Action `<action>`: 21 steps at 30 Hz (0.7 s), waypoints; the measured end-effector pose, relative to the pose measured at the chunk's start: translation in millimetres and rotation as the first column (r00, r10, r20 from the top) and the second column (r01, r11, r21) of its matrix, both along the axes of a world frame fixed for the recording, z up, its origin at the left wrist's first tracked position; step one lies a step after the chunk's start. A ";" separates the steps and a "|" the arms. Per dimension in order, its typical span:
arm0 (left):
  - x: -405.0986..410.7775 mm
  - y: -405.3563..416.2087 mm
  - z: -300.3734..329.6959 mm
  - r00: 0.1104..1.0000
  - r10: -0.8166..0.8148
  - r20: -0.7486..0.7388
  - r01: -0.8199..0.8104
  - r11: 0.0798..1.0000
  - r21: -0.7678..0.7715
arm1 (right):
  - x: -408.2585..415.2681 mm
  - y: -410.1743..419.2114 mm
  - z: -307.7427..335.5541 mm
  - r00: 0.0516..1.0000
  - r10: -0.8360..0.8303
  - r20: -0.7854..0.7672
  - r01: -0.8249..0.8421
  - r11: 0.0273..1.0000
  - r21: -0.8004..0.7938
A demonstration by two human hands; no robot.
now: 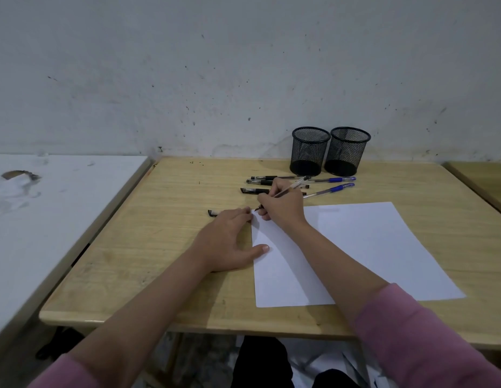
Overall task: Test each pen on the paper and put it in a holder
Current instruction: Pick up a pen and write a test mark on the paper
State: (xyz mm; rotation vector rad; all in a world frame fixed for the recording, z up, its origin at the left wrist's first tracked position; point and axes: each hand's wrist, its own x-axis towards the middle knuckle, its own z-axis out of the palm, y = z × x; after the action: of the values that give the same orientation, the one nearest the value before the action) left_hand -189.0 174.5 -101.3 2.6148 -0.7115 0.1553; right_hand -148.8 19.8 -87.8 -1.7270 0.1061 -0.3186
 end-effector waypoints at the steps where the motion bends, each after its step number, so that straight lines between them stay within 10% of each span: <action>1: -0.1 -0.1 -0.3 1.000 0.001 0.005 -0.001 1.000 0.004 | 0.5 -0.2 -0.4 1.000 0.004 -0.002 -0.004 1.000 -0.001; 21: -0.5 -1.9 1.4 0.999 -0.001 0.032 0.000 1.000 0.029 | 4.1 -0.3 -1.1 1.000 0.019 -0.016 -0.019 1.000 0.015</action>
State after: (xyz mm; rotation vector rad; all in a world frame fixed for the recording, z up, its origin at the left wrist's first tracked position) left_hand -189.5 172.5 -100.0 2.6453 -0.7308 0.1878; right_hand -144.7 19.5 -88.9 -1.7155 0.1036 -0.2891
